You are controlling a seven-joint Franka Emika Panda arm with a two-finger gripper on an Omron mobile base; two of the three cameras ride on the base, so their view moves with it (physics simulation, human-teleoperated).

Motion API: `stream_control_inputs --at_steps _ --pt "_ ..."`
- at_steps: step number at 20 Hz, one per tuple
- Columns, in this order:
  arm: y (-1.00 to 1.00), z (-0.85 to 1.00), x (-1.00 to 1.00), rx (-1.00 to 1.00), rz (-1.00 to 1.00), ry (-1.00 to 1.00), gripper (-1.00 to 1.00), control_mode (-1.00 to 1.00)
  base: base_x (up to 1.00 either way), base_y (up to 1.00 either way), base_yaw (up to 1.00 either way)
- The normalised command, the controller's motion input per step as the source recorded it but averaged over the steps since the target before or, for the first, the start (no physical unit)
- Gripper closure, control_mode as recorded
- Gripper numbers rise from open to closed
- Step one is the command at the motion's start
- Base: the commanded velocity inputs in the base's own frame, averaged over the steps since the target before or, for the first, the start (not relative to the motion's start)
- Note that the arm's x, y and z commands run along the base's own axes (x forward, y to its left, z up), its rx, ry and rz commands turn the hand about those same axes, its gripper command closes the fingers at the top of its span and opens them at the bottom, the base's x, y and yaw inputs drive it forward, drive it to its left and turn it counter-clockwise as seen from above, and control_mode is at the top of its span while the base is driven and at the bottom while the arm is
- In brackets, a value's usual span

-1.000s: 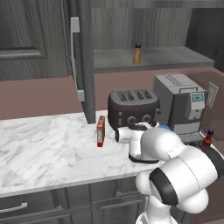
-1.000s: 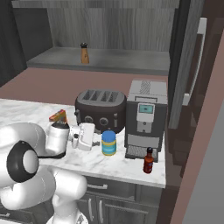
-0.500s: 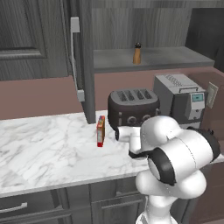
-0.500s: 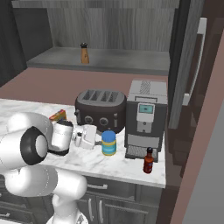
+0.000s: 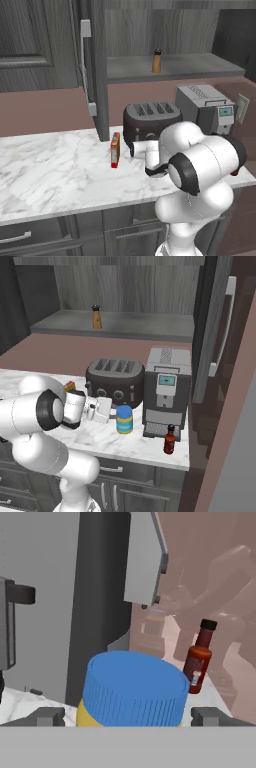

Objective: There are various items on the counter. Only move the condiments/shakers into the cabinet.

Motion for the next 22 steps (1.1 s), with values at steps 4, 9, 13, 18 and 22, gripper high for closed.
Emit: stream_control_inputs --at_steps 4,9,13,18,22 --pt "-0.19 -0.06 0.0 0.0 0.0 0.0 -1.0 -1.0 0.0 0.0 0.0" --pt "-0.19 -0.02 0.0 0.0 0.0 0.0 -1.0 -1.0 0.0 0.0 0.0" --pt "-0.11 0.0 0.0 0.0 0.0 0.0 1.0 -1.0 0.0 0.0 0.0" --pt "0.0 0.0 0.0 0.0 0.0 0.0 1.0 -1.0 0.0 0.0 0.0" --pt "0.0 0.23 -0.14 0.0 0.0 -0.09 1.0 -1.0 0.0 0.0 0.0"
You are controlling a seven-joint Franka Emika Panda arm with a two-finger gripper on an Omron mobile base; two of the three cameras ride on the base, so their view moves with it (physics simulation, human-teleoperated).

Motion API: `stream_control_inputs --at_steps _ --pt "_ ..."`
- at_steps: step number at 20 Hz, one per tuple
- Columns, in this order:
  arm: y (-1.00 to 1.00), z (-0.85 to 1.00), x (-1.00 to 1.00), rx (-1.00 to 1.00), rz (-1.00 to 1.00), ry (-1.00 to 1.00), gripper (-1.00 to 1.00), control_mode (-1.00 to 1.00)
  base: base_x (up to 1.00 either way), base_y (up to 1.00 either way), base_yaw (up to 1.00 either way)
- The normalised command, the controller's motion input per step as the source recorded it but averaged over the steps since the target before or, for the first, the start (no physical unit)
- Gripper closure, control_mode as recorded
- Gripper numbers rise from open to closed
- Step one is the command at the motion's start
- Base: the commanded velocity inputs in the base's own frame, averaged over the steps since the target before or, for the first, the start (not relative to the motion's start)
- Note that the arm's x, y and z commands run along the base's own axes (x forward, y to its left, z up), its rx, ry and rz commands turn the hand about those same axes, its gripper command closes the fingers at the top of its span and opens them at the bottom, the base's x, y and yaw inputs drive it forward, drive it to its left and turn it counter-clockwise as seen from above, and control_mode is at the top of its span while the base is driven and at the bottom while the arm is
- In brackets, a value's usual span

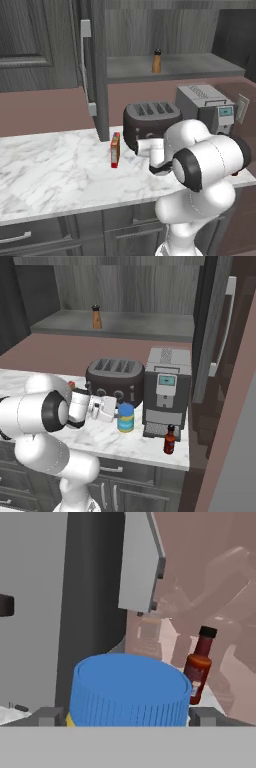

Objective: There are various items on the counter. Only move the condiments/shakers into the cabinet.

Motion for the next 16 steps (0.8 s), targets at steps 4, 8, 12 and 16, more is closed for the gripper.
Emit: stream_control_inputs --at_steps 4,8,12,16 --pt "0.01 0.93 -0.16 0.0 0.0 -0.21 1.0 -1.0 0.0 0.0 0.0" --pt "0.0 1.0 -0.39 0.0 0.0 -0.27 1.0 -1.0 0.0 0.0 0.0" --pt "0.0 1.0 -0.27 0.0 0.0 -0.19 1.0 -1.0 0.0 0.0 0.0" --pt "0.0 1.0 -0.3 -0.01 0.04 -0.16 1.0 -1.0 0.0 0.0 0.0"
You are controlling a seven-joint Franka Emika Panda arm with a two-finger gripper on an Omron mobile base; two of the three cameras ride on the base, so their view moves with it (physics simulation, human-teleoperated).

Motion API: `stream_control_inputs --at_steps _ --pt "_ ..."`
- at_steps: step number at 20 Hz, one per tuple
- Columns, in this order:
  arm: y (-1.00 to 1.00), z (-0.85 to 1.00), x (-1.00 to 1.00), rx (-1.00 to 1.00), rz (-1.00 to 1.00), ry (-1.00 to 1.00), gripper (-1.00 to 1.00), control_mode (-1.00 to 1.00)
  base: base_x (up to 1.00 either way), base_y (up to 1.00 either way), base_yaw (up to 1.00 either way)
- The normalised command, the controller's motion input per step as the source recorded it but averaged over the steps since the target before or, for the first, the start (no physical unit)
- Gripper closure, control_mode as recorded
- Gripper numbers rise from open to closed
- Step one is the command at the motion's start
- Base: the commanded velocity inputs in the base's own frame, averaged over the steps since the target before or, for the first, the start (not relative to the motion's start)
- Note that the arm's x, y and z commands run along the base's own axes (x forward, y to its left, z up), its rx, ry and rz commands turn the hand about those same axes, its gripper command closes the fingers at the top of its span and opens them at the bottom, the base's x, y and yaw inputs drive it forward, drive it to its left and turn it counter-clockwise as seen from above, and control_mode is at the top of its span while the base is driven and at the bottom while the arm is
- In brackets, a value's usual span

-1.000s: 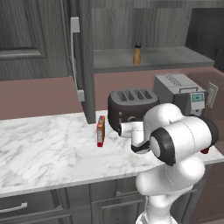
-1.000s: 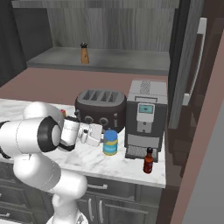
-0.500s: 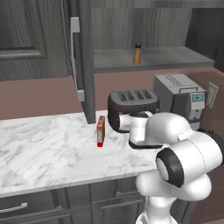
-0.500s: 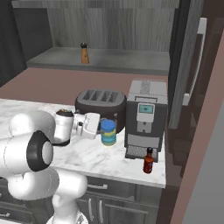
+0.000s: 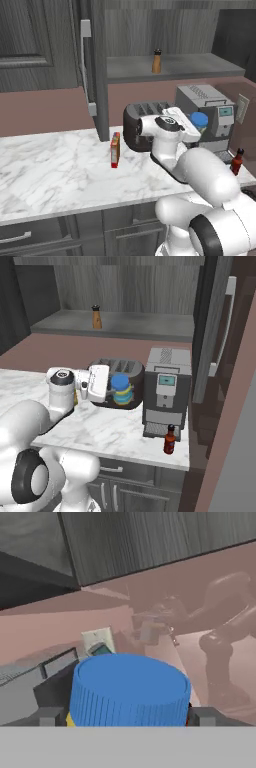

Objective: There are various items on the counter. Only move the condiments/shakers into the cabinet.

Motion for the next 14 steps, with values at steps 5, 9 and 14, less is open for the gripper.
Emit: stream_control_inputs --at_steps 5,9,14 --pt "0.0 1.0 -0.15 -0.02 0.06 -0.15 1.0 -1.0 0.0 0.0 0.0" --pt "0.0 1.0 -0.26 -0.04 0.18 -0.11 1.0 -1.0 0.0 0.0 0.0" --pt "0.17 1.0 -0.78 -0.08 0.39 -0.07 1.0 -1.0 0.0 0.0 0.0"
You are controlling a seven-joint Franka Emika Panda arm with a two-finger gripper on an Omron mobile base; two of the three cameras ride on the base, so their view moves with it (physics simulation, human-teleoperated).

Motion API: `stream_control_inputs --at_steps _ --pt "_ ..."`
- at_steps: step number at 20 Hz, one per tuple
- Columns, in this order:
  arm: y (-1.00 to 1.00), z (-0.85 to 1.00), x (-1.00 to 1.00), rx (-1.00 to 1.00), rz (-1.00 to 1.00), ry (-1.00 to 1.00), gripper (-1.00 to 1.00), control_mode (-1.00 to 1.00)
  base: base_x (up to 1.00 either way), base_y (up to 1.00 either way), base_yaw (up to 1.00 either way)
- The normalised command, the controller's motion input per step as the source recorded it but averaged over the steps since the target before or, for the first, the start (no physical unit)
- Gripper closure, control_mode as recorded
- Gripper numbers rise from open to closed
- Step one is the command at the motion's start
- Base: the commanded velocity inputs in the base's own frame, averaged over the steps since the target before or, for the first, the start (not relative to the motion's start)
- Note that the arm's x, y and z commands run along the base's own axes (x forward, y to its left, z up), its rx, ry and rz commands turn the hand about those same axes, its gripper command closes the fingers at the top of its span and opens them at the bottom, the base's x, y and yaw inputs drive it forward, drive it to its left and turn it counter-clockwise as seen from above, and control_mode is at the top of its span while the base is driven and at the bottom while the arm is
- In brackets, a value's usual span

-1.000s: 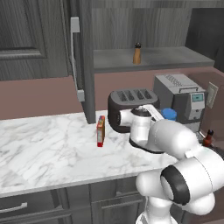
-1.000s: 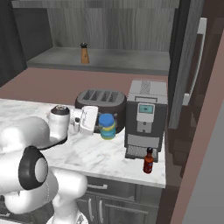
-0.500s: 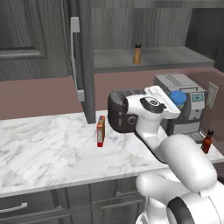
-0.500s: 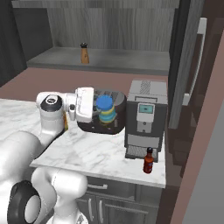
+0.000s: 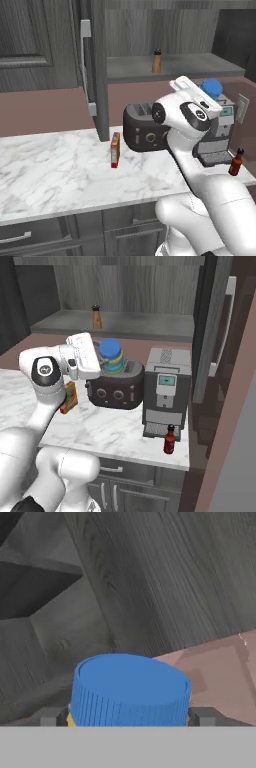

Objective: There are various items on the counter. Only move the condiments/shakers into the cabinet.

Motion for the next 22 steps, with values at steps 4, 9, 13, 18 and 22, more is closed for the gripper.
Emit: stream_control_inputs --at_steps 4,9,13,18,22 --pt "0.21 1.0 -0.69 -0.08 0.42 -0.06 1.0 -1.0 0.0 0.0 0.0" --pt "0.0 1.0 -0.43 -0.09 0.31 -0.02 1.0 -1.0 0.0 0.0 0.0" --pt "0.0 0.57 -0.03 -0.08 0.23 0.07 1.0 -1.0 0.0 0.0 0.0" --pt "0.0 -0.06 0.09 -0.06 0.03 0.05 1.0 -1.0 0.0 0.0 0.0" --pt "-0.2 -0.09 0.14 0.01 0.02 0.01 1.0 -1.0 0.0 0.0 0.0"
